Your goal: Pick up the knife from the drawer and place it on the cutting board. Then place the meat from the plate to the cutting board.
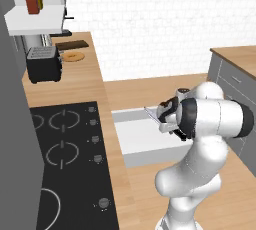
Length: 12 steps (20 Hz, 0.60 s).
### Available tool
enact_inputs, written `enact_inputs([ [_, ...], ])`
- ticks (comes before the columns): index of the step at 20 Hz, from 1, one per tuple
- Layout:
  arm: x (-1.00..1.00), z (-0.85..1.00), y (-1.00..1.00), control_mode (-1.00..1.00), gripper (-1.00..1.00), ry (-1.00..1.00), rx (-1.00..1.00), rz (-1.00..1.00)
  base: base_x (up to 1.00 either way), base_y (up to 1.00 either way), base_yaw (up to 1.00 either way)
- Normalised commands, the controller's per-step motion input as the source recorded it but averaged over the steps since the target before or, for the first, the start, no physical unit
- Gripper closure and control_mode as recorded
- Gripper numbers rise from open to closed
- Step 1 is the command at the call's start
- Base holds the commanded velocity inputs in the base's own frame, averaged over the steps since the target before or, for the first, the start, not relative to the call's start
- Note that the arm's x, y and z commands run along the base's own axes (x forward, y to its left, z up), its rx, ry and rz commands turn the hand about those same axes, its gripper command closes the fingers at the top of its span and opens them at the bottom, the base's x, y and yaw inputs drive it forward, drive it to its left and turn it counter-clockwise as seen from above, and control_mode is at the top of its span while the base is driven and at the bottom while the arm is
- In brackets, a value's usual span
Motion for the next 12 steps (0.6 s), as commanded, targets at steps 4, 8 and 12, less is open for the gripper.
enact_inputs([
  [4, -0.74, 1.0, 0.0, -1.0, 1.0, 0.0, 0.0, 0.0, 0.0, 0.0, 0.0],
  [8, -0.49, 1.0, 0.08, -1.0, 1.0, -0.05, 0.0, 0.0, 0.0, 0.0, 0.0],
  [12, -0.03, 0.95, 0.37, -1.0, 1.0, 0.0, -0.02, -0.01, 0.0, 0.0, 0.0],
])
